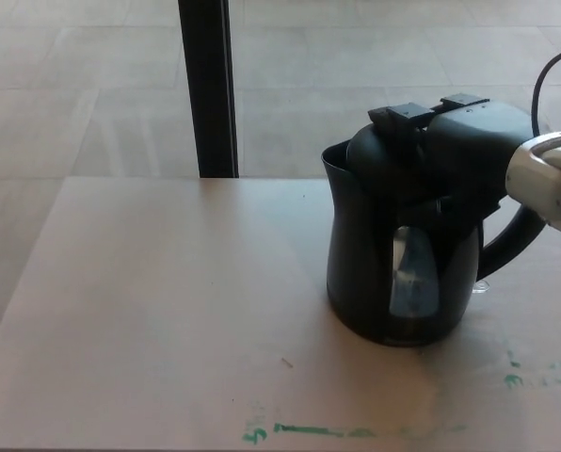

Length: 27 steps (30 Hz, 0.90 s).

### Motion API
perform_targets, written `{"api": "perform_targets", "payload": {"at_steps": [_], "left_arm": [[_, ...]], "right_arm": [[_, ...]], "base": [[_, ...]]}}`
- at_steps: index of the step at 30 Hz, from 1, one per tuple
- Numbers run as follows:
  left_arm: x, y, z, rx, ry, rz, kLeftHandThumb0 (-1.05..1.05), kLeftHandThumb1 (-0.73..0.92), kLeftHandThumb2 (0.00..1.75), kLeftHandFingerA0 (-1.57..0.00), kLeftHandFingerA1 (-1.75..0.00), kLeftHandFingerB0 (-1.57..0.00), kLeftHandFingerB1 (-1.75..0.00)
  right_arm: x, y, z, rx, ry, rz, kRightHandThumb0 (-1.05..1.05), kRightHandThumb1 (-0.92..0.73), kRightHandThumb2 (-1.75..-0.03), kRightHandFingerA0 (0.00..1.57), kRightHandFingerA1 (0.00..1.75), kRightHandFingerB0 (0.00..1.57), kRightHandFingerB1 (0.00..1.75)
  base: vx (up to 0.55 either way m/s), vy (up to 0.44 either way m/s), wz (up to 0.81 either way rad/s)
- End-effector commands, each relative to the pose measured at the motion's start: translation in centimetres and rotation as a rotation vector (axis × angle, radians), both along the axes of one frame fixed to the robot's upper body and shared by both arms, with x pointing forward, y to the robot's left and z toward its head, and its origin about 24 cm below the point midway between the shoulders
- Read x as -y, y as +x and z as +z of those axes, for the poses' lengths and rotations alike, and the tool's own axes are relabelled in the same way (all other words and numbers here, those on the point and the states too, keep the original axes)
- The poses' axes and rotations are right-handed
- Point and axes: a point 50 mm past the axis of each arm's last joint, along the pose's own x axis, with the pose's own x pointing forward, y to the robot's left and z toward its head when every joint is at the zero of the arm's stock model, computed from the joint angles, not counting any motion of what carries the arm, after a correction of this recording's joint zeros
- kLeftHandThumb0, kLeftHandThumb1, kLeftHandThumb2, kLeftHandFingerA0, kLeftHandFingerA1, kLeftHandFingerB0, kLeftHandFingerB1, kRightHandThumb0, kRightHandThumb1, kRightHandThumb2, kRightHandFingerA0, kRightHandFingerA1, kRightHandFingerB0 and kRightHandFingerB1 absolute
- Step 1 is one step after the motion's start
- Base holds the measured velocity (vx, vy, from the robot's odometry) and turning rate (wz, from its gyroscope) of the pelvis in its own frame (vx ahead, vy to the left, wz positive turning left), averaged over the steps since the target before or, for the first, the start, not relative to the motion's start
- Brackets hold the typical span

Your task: The robot uses its right hand to push down on the lid of a kettle kept in the middle of the desk to close it

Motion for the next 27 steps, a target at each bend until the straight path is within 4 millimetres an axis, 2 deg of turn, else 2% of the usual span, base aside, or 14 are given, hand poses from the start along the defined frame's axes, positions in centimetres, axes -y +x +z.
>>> {"api": "perform_targets", "payload": {"at_steps": [1, 8, 9, 10, 11, 12, 14, 15, 16, 19, 21, 23, 24, 27], "left_arm": [[-0.5, -0.8, 0.2, -0.01, 0.015, 0.044, -0.72, 0.53, 0.88, -0.59, -0.65, -0.38, -0.49], [-0.4, -0.8, 0.2, -0.004, 0.003, 0.024, -0.66, 0.65, 0.6, -0.52, -0.54, -0.38, -0.37], [-0.4, -0.7, 0.3, -0.001, 0.004, 0.023, -0.66, 0.65, 0.6, -0.53, -0.56, -0.38, -0.37], [-0.5, -0.7, 0.3, 0.0, 0.006, 0.022, -0.66, 0.65, 0.6, -0.53, -0.56, -0.38, -0.37], [-0.5, -0.7, 0.3, -0.007, 0.015, 0.021, -0.67, 0.65, 0.6, -0.54, -0.55, -0.38, -0.36], [-0.5, -0.7, 0.3, -0.009, 0.018, 0.011, -0.72, 0.53, 0.9, -0.48, -0.62, -0.28, -0.47], [-0.5, -0.7, 0.3, -0.006, 0.002, 0.037, -0.68, 0.5, 0.89, -0.51, -0.64, -0.33, -0.49], [-0.4, -0.8, 0.2, -0.007, 0.005, 0.035, -0.67, 0.63, 0.59, -0.57, -0.56, -0.4, -0.36], [-0.5, -0.9, 0.2, -0.01, 0.01, 0.026, -0.69, 0.5, 0.88, -0.5, -0.62, -0.32, -0.48], [-0.5, -0.9, 0.2, -0.009, 0.018, 0.025, -0.73, 0.53, 0.89, -0.47, -0.6, -0.31, -0.47], [-0.5, -0.9, 0.2, -0.011, 0.013, 0.042, -0.66, 0.63, 0.59, -0.57, -0.55, -0.41, -0.36], [-0.5, -1.1, 0.2, -0.012, 0.007, 0.06, -0.66, 0.5, 0.87, -0.51, -0.63, -0.34, -0.49], [-0.5, -1.0, 0.3, -0.01, 0.017, 0.029, -0.66, 0.52, 0.89, -0.49, -0.63, -0.31, -0.49], [-0.5, -1.4, 0.2, -0.017, 0.005, 0.02, -0.66, 0.65, 0.6, -0.52, -0.53, -0.38, -0.36]], "right_arm": [[0.5, 0.3, 1.1, -0.139, 0.082, 0.004, -0.92, -0.68, -1.08, 0.07, 0.51, 0.06, 0.34], [1.7, 0.4, 4.6, -0.163, 0.13, -0.017, -1.03, -0.74, -1.21, 0.0, 0.04, 0.0, 0.06], [1.9, 0.3, 5.1, -0.169, 0.153, -0.019, -1.05, -0.92, -0.73, 0.0, 0.16, 0.0, 0.1], [1.9, 0.3, 5.1, -0.17, 0.154, -0.019, -1.05, -0.92, -0.73, 0.0, 0.16, 0.0, 0.1], [2.1, 0.2, 5.4, -0.169, 0.185, -0.015, -1.01, -0.72, -1.2, 0.0, 0.09, 0.0, 0.06], [2.9, -0.1, 6.4, -0.166, 0.22, -0.033, -1.05, -0.77, -1.25, 0.0, 0.08, 0.0, 0.01], [4.2, -0.5, 7.8, -0.162, 0.306, -0.044, -1.05, -0.79, -1.26, 0.0, 0.09, 0.0, 0.02], [4.7, -0.6, 8.1, -0.157, 0.336, -0.034, -1.05, -0.92, -0.79, 0.0, 0.0, 0.0, 0.0], [5.3, -0.9, 8.5, -0.139, 0.363, -0.04, -1.05, -0.92, -0.84, 0.0, 0.0, 0.0, 0.0], [5.9, -1.2, 9.0, -0.125, 0.407, -0.04, -1.05, -0.92, -0.85, 0.0, 0.0, 0.0, 0.0], [8.5, -2.6, 10.4, -0.072, 0.473, -0.058, -1.05, -0.92, -0.92, 0.0, 0.0, 0.0, 0.0], [10.8, -3.5, 11.1, -0.051, 0.577, -0.088, -1.05, -0.92, -0.87, 0.0, 0.0, 0.0, 0.0], [11.9, -3.9, 11.3, -0.047, 0.655, -0.107, -1.05, -0.84, -1.3, 0.0, 0.07, 0.0, 0.02], [15.9, -5.5, 11.4, -0.037, 0.805, -0.159, -1.05, -0.88, -1.27, 0.0, 0.05, 0.0, 0.0]], "base": [[0.0, 0.0, 0.0], [0.0, 0.0, 0.0], [0.0, 0.0, 0.0], [0.0, 0.0, 0.0], [0.0, 0.0, 0.0], [0.0, 0.0, 0.0], [0.0, 0.0, 0.0], [0.0, 0.0, 0.0], [0.0, 0.0, 0.0], [0.0, 0.0, 0.0], [0.0, 0.0, 0.0], [0.0, 0.0, 0.0], [0.0, 0.0, 0.0], [0.0, 0.0, 0.0]]}}
